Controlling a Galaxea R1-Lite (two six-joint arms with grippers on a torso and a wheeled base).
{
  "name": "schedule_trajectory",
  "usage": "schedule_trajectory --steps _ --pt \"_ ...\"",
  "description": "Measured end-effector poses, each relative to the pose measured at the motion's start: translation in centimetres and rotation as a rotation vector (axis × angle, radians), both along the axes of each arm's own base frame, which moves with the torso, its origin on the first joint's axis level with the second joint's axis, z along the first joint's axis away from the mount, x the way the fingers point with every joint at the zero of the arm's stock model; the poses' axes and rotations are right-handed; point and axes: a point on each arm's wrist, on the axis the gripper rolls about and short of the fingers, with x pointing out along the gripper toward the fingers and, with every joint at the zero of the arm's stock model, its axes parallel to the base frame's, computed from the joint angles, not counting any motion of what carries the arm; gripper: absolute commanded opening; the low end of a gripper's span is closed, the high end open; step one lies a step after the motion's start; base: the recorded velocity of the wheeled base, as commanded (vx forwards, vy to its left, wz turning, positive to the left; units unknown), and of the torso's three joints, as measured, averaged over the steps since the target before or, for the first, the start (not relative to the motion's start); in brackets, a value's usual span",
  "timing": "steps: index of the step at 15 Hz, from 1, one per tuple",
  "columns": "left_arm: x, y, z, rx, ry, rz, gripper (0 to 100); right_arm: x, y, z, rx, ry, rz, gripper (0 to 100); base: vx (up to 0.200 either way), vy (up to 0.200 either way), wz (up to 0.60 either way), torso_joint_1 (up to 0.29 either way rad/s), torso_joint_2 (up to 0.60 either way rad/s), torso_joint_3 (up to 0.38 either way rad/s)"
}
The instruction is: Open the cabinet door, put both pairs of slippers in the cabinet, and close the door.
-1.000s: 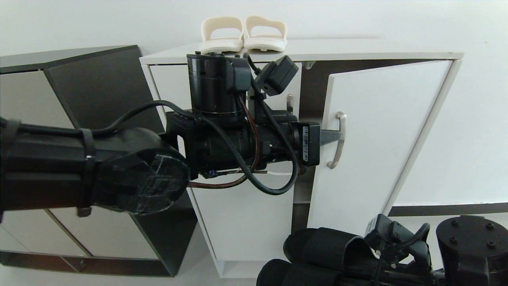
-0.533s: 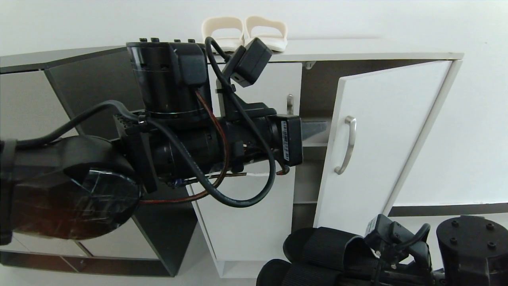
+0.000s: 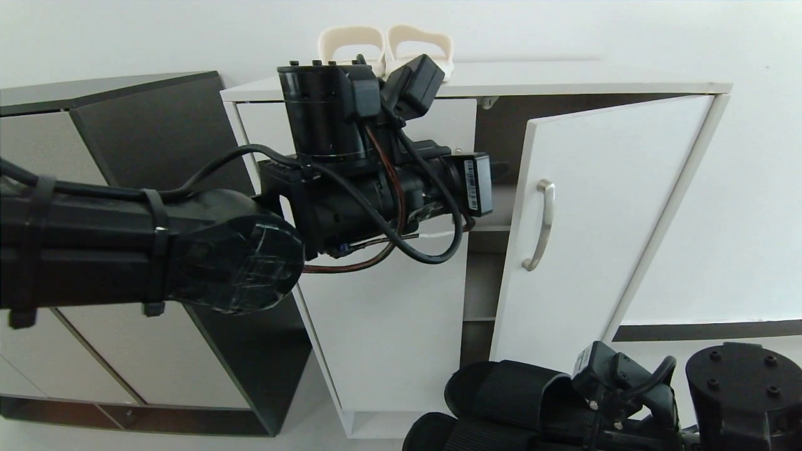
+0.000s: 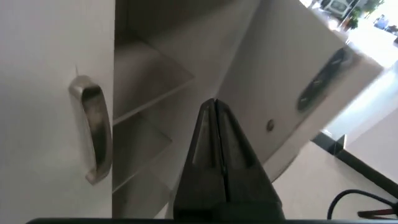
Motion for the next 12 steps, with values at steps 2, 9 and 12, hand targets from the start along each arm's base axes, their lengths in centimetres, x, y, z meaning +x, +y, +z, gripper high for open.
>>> schedule_trajectory --steps 2,9,12 --pt "0.5 -0.5 -0.5 0.033 0.036 0.001 0 -0.1 0.1 -0.1 -0.004 0.002 0.004 0 0.0 0.0 0.0 0.0 0.0 0.0" --pt "1.1 -1.0 -0.8 0.03 0.043 0.002 0 -1.0 0.1 -0.6 -0.029 0.028 0.045 0 -0.143 0.0 0.0 0.003 0.0 0.002" --pt "0.5 -1.7 -0.7 0.03 0.042 -0.022 0 -3.0 -0.4 -0.4 0.005 0.045 0.18 0 -0.2 0.0 0.0 0.001 0.0 0.002"
